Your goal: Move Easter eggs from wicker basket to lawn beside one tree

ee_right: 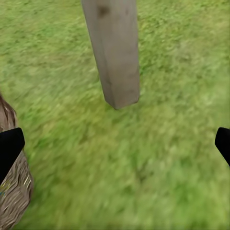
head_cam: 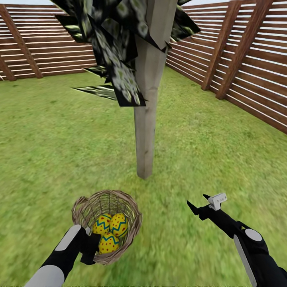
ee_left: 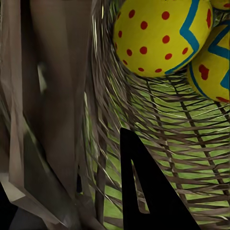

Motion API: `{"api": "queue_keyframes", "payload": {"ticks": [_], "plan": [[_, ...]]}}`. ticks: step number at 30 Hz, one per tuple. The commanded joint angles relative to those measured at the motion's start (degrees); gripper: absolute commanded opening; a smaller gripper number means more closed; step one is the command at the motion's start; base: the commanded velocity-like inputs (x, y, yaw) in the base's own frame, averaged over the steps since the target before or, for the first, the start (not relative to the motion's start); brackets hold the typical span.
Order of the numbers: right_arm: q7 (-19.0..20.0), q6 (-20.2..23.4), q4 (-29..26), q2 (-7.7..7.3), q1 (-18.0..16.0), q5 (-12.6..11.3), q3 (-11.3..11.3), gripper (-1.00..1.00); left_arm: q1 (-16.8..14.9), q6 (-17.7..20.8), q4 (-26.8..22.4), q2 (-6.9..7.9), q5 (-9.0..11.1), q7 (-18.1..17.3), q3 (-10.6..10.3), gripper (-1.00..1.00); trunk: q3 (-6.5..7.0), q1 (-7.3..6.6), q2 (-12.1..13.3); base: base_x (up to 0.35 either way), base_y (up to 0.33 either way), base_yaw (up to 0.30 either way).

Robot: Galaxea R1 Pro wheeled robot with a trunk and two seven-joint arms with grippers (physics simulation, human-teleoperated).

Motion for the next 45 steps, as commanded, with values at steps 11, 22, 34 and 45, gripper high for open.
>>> {"api": "queue_keyframes", "payload": {"ticks": [11, 22, 34, 45], "plan": [[0.32, 0.36, -0.08, 0.01, -0.03, 0.0, -0.09, 1.0, -0.13, 0.34, -0.16, -0.1, 0.17, 0.29, 0.1, -1.0, -2.83, 2.42, -4.45, 0.0, 0.0, 0.0], [0.32, 0.36, -0.08, 0.01, -0.03, 0.0, -0.11, 1.0, -0.16, 0.34, -0.16, -0.1, 0.17, 0.29, 0.1, -1.0, -5.61, 4.83, -8.86, 0.0, 0.0, 0.0], [0.32, 0.36, -0.08, 0.01, -0.03, 0.0, -0.16, 1.0, -0.16, 0.42, -3.31, -0.1, 0.34, 1.61, -0.11, -1.0, -6.95, 5.93, -10.87, 0.0, 0.0, 0.0], [0.64, -0.82, 0.54, 0.54, -0.57, 0.0, 0.35, 1.0, 2.74, 0.77, -6.12, 2.87, 1.09, 7.06, -1.05, 1.0, -6.94, 5.91, -10.83, 0.0, 0.0, 0.0]]}}
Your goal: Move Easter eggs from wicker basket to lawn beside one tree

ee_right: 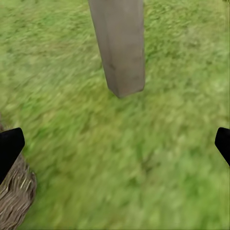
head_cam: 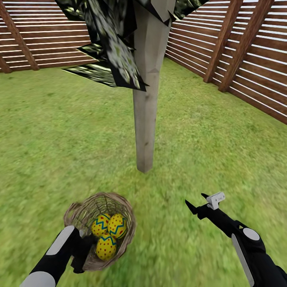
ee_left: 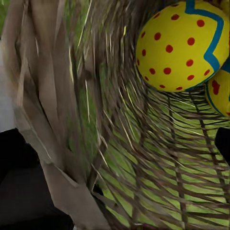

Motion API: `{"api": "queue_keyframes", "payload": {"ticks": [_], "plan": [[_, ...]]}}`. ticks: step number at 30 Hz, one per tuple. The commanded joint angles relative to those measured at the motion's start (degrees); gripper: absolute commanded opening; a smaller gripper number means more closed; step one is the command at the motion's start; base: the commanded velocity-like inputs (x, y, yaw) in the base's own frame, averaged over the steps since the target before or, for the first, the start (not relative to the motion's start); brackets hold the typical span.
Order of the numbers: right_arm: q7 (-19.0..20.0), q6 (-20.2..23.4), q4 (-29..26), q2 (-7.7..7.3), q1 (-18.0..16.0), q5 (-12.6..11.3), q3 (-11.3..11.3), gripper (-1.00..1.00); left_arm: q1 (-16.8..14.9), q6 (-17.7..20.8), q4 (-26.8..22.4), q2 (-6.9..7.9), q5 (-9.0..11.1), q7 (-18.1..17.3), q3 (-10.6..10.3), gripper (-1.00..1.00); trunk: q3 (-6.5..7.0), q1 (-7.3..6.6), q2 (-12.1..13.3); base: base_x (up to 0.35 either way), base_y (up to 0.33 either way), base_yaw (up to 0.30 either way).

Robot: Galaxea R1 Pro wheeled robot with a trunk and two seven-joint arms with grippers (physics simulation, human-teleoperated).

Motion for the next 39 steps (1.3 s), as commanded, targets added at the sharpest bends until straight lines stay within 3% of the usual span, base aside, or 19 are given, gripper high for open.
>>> {"api": "queue_keyframes", "payload": {"ticks": [1, 12, 15, 19, 23, 26, 29, 34, 39], "plan": [[0.3, 0.07, -0.08, 0.02, -0.04, 0.01, -0.08, 1.0, 0.31, 0.45, -0.08, 0.2, 0.1, 0.23, 0.12, 1.0, -0.04, 0.0, -0.02, 0.0, 0.0, 0.0], [0.34, -0.18, -0.08, 0.02, -0.05, 0.01, -0.05, 1.0, 1.4, 0.45, -0.37, 0.12, 0.11, 0.15, 0.03, 1.0, -0.04, 0.0, -0.02, -0.113, 0.0, 0.0], [0.35, -0.24, -0.08, 0.02, -0.02, 0.01, -0.01, 1.0, 1.4, 0.58, -0.79, 0.08, 0.06, -1.92, -0.17, 1.0, -0.04, 0.0, -0.02, -0.024, 0.0, 0.0], [0.36, -0.18, -0.08, 0.02, -0.03, 0.01, -0.01, 1.0, 1.61, 1.32, -6.04, 0.09, -0.23, -2.86, -0.57, 1.0, -0.04, 0.0, -0.02, 0.0, 0.0, 0.0], [-0.03, -0.18, -0.02, 0.02, -0.02, 0.09, 0.07, 1.0, 1.79, 1.42, -8.68, -0.03, -0.09, 0.68, -0.59, 1.0, -0.04, 0.0, -0.02, 0.0, 0.0, 0.0], [-0.08, -0.18, 0.01, 0.02, -0.03, 0.12, 0.08, 1.0, 3.37, 1.42, -14.38, -0.14, 0.02, 3.96, -0.72, 1.0, -0.04, 0.0, -0.02, -0.101, 0.0, 0.0], [-0.13, -0.18, 0.0, 0.02, -0.02, 0.14, 0.08, 1.0, 4.11, 1.42, -18.81, -0.16, 0.09, 4.52, -4.19, 1.0, -0.04, 0.0, -0.02, -0.241, 0.0, 0.0], [-0.16, -0.18, 0.01, 0.02, -0.03, 0.15, 0.08, 1.0, 5.05, 1.43, -23.46, -0.16, 0.08, 5.38, -6.8, 1.0, -0.04, 0.0, -0.02, -0.237, 0.0, 0.0], [-0.09, -0.18, 0.01, 0.02, -0.03, 0.18, 0.08, 1.0, 5.46, 1.26, -27.41, 0.25, -0.25, 5.43, -12.66, 1.0, -0.04, 0.0, -0.02, -0.142, 0.0, 0.0]]}}
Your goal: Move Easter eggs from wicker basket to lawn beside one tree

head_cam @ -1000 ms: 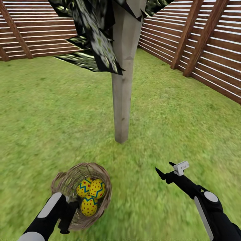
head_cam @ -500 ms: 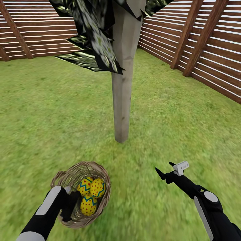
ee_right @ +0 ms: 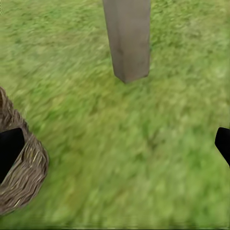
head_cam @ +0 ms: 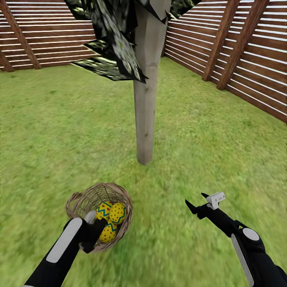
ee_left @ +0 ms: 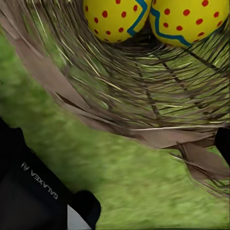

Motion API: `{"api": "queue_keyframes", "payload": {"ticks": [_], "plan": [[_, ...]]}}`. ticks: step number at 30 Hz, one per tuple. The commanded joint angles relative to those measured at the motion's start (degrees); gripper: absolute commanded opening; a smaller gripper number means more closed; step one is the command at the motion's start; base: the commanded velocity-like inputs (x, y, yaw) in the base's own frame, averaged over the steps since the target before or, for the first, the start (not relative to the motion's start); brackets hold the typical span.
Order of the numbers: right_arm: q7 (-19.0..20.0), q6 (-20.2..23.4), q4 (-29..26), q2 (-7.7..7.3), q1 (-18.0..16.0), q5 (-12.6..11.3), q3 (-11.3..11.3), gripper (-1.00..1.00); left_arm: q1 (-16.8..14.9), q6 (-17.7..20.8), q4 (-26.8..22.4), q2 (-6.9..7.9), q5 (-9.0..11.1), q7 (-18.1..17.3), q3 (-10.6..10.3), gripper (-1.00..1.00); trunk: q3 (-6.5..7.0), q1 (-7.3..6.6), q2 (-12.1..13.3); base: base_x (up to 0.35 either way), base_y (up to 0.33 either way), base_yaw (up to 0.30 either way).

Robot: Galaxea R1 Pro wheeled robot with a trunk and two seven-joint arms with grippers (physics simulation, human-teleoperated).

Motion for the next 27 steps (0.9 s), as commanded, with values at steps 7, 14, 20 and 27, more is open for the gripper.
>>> {"api": "queue_keyframes", "payload": {"ticks": [7, 14, 20, 27], "plan": [[0.33, 0.4, -0.08, 0.02, -0.02, 0.02, -0.1, 1.0, 1.01, 0.49, -6.24, 0.66, -4.17, -1.75, -6.68, 1.0, -0.04, -0.03, -0.02, -0.14, 0.0, 0.0], [0.22, 0.43, -0.08, 0.02, -0.03, 0.02, -0.09, 1.0, 1.44, 0.47, -8.38, 0.96, -8.9, -5.55, -11.01, 1.0, -0.04, -0.03, -0.02, -0.051, 0.0, 0.0], [0.16, 0.61, -0.08, 0.06, -0.03, 0.02, -0.17, 1.0, 1.45, 0.49, -9.66, 0.98, -9.09, -6.11, -12.91, 1.0, -0.04, -0.03, -0.02, -0.307, 0.0, 0.0], [0.07, 0.66, 0.0, 0.1, -0.02, 0.26, -0.11, 1.0, 1.45, 5.58, -10.4, 1.33, -9.69, -14.24, -14.96, 1.0, -0.04, -0.03, -0.02, -0.327, 0.0, 0.0]]}}
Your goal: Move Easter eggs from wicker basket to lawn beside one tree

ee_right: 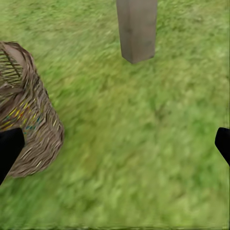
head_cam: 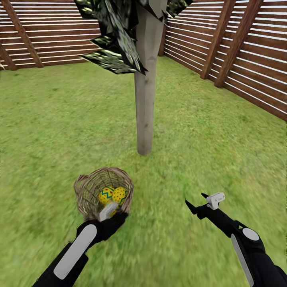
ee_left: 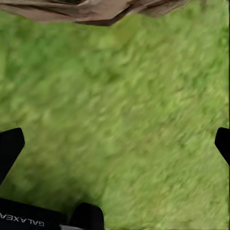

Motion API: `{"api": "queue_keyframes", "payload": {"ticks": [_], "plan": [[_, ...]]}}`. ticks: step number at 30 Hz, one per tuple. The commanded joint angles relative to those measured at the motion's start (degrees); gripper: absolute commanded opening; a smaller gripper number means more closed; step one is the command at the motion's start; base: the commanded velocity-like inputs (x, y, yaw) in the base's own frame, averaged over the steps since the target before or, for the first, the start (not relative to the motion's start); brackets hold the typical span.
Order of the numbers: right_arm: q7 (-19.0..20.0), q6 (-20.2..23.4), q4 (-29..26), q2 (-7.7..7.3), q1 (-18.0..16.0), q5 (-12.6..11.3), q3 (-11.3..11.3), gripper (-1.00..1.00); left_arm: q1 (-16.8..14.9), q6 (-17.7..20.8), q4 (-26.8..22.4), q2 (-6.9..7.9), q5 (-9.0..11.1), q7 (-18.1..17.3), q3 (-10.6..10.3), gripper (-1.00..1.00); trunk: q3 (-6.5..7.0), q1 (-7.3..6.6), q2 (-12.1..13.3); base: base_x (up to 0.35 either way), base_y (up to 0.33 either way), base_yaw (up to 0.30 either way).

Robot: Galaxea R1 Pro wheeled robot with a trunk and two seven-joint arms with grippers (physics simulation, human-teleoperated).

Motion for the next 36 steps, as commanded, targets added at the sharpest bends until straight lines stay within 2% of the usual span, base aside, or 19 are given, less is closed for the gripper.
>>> {"api": "queue_keyframes", "payload": {"ticks": [1, 4, 6, 11, 14, 17, 20, 23, 24, 25, 26, 27, 28, 30, 33, 36], "plan": [[0.36, 0.39, -0.08, 0.02, -0.03, 0.11, -0.09, 1.0, -0.05, 1.35, -0.06, 0.08, -1.26, -3.0, -1.06, 1.0, -0.04, -0.03, -0.02, -0.22, 0.0, 0.0], [0.4, 0.39, -0.06, 0.02, -0.04, 0.16, -0.02, 1.0, -0.05, 2.6, -0.04, 0.1, -5.73, -10.39, -2.06, 1.0, -0.04, -0.03, -0.02, -0.094, 0.0, 0.0], [0.41, 0.39, -0.01, 0.02, -0.05, 0.17, 0.0, 1.0, -0.04, 2.84, -0.04, 0.12, -6.78, -14.11, -2.24, 1.0, -0.04, -0.03, -0.02, -0.02, 0.0, 0.0], [0.41, 0.39, -0.01, 0.02, -0.03, 0.17, 0.02, 1.0, -0.05, 2.96, 0.45, 0.12, -7.75, -20.27, -2.32, 1.0, -0.04, -0.03, -0.02, -0.004, 0.0, 0.0], [0.44, 0.66, -0.03, 0.02, -0.03, 0.17, 0.1, 1.0, -0.04, 2.97, 0.69, 0.12, -7.86, -21.9, -2.39, 1.0, -0.04, -0.03, -0.02, 0.0, 0.0, 0.0], [0.53, 0.45, -0.07, 0.0, -0.03, 0.06, 0.37, 1.0, -0.04, 2.97, 0.96, 0.07, -7.9, -22.07, -2.6, 1.0, -0.04, -0.03, -0.02, 0.0, 0.0, 0.0], [0.58, 0.54, -0.08, -0.05, -0.03, -0.15, 0.28, 1.0, -0.05, 2.91, 1.0, 0.07, -7.98, -22.11, -5.36, 1.0, -0.04, -0.03, -0.02, 0.0, 0.0, 0.0], [0.59, 0.72, -0.08, -0.07, -0.04, -0.23, 0.24, 1.0, -0.05, 2.89, 0.97, 0.07, -8.05, -22.79, -6.59, 1.0, -0.04, -0.03, -0.02, 0.0, 0.0, 0.0], [0.6, 0.78, -0.08, -0.07, -0.03, -0.25, 0.25, 1.0, -0.05, 2.9, 0.99, 0.29, -8.1, -24.36, -6.85, 1.0, -0.04, -0.03, -0.02, 0.0, 0.0, 0.0], [0.63, 0.8, -0.08, -0.07, -0.03, -0.25, 0.26, 1.0, -0.05, 2.93, 1.0, 0.71, -8.41, -26.01, -6.98, 1.0, -0.04, -0.03, -0.02, 0.0, 0.0, 0.0], [0.67, 0.85, -0.08, -0.07, -0.03, -0.26, 0.27, 1.0, -0.05, 2.87, 1.07, 2.27, -10.22, -30.6, -7.19, 1.0, -0.04, -0.03, -0.02, 0.0, 0.0, 0.0], [0.69, 0.87, -0.08, -0.07, -0.03, -0.26, 0.27, 1.0, -0.05, 2.84, 1.26, 3.06, -11.42, -33.4, -7.21, 1.0, -0.04, -0.03, -0.02, 0.0, 0.0, 0.0], [0.73, 0.9, -0.08, -0.07, -0.03, -0.26, 0.27, 1.0, -0.05, 2.85, 1.72, 4.11, -13.21, -37.7, -7.19, 1.0, -0.04, -0.03, -0.02, 0.0, 0.0, 0.0], [0.7, 0.91, -0.08, -0.07, -0.04, -0.28, 0.31, 1.0, -0.05, 2.92, 1.75, 6.07, -15.08, -42.82, -7.2, 1.0, -0.04, -0.03, -0.02, 0.0, 0.0, 0.0], [0.68, 0.91, -0.08, -0.07, -0.05, -0.28, 0.4, 1.0, -0.05, 2.96, 1.51, 8.44, -16.19, -49.22, -7.28, 1.0, -0.04, -0.03, -0.02, 0.0, 0.0, 0.0], [0.68, 0.92, -0.08, -0.06, -0.03, -0.27, 0.44, 1.0, -0.03, 2.91, 1.74, 9.23, -16.58, -52.43, -7.28, 1.0, -0.04, -0.03, -0.02, 0.0, 0.0, 0.0]]}}
